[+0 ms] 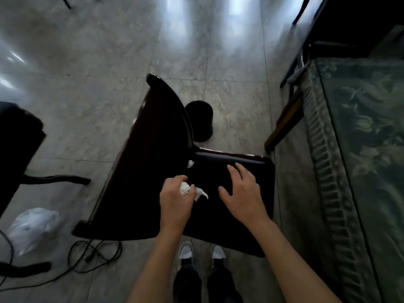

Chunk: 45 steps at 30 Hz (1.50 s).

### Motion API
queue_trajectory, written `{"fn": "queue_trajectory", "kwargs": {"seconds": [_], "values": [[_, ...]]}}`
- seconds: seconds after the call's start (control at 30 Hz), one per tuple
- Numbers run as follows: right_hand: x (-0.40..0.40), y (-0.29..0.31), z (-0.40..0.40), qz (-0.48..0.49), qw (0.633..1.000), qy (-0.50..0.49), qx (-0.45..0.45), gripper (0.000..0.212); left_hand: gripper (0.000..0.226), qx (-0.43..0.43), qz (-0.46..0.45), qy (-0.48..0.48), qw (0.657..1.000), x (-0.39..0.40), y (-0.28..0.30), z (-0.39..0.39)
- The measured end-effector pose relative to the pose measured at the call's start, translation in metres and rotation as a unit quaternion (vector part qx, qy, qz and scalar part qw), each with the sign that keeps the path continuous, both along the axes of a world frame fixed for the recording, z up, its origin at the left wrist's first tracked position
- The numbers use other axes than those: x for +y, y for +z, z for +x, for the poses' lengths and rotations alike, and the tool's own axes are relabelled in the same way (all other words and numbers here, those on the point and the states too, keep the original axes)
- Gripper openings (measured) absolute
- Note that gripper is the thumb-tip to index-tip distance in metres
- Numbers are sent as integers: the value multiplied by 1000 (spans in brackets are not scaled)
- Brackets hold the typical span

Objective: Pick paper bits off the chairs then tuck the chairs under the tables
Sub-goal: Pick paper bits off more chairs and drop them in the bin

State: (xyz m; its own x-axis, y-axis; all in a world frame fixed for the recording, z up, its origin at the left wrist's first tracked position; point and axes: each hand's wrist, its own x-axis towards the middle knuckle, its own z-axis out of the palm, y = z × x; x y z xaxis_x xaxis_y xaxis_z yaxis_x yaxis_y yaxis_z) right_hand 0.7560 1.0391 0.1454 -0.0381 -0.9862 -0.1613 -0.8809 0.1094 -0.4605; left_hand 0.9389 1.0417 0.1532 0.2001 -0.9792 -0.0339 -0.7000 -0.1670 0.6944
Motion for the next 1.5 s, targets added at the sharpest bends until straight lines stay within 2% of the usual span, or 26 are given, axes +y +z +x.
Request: {"fn": "queue_trajectory", "kwargs": {"seconds": [0.23, 0.47, 0.63, 0.77, 0.97, 1.13, 1.2, 1.27, 1.33, 1.4, 1.43, 1.5], "values": [[-9, -111, 15, 84, 996, -27, -31, 70, 27, 25, 70, 81, 994, -12, -112, -1], [-6, -212, 47, 146, 988, -8, -47, 72, 30, 44, 117, 104, 987, 8, -205, -5], [-9, -260, 66, 148, 987, 33, -50, 74, 33, 64, 142, 120, 980, 23, -255, 1], [-23, -285, 76, 112, 990, 70, -40, 71, 33, 96, 163, 138, 972, 27, -281, 5], [-36, -309, 88, 103, 990, 98, -3, 56, 26, 187, 195, 205, 941, 21, -293, 5], [-30, -318, 79, 72, 993, 90, 6, 25, 19, 275, 206, 268, 900, 13, -300, 3], [-26, -322, 74, 81, 994, 72, -15, 17, 14, 330, 205, 296, 873, 10, -300, -1], [-25, -320, 70, 104, 990, -17, -98, 11, 9, 397, 213, 340, 826, 6, -298, -5], [-23, -313, 65, 117, 965, -129, -198, 8, 11, 473, 235, 386, 756, 2, -295, -6], [-20, -306, 60, 123, 942, -194, -245, 10, 24, 553, 256, 422, 671, -1, -292, -6], [-18, -303, 58, 132, 921, -227, -288, 11, 29, 585, 262, 430, 636, -2, -291, -7], [-14, -292, 58, 147, 854, -297, -401, 10, 36, 629, 260, 428, 595, -2, -290, -8]]}}
